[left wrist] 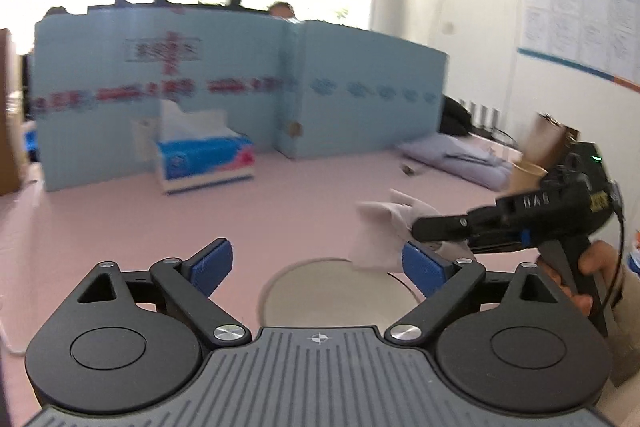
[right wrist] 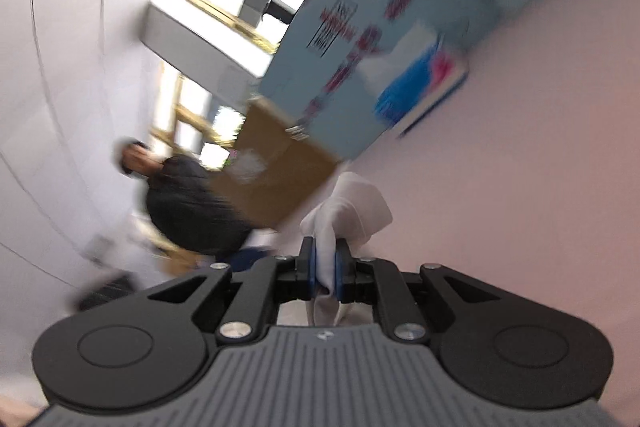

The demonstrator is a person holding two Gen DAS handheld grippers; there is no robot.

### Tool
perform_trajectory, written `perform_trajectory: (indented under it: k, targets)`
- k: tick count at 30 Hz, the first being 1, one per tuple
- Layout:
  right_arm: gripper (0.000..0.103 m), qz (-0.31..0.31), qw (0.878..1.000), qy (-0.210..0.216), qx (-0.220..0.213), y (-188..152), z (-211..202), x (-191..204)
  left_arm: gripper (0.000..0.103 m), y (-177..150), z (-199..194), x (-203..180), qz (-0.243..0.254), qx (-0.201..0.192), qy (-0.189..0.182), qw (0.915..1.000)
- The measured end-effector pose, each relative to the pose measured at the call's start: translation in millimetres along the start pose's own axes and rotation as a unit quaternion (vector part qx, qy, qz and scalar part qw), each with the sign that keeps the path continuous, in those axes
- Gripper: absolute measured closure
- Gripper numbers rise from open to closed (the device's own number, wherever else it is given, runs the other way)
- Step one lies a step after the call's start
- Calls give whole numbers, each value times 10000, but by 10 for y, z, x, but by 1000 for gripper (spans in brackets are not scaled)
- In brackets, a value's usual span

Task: Clean bowl
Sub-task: 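Open the left gripper to release the bowl rim, then lower the cloth onto the table with the right gripper and open it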

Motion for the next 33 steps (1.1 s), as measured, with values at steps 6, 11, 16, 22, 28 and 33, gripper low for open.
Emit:
perform_trajectory:
  k: [6,11,16,22,28,33]
  targets:
    - [91,-1034,9885,-1058,-303,90,-36,58,0,14,-44,311,-428,48,1276,9909]
    - [91,-1755,9656,-1907,-207,90,164,49,0,-82,-93,682,-1051,187,2060,9727]
    - [89,-1974,9524,-2317,-153,56,285,-82,0,-253,-114,1050,-1648,509,2989,9386]
    - [82,-1928,9489,-2497,-18,73,353,-214,0,-389,-63,1108,-1561,845,2985,9378]
    - [48,-1905,9458,-2630,9,62,360,-149,0,-434,26,1015,-1387,1022,2972,9391]
    - [3,-2003,9388,-2800,61,60,325,-90,0,-458,139,970,-1340,1094,2914,9408]
Point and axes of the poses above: each gripper's, at about its wrist camera, not at the fingertips, and z roughly the way its jaws point, x to its left, y to its top, the point moved 6 cm from there along z, roughly the way its jaws point, and after that the axes turned 5 degrees about -y, right-handed, at the moved point
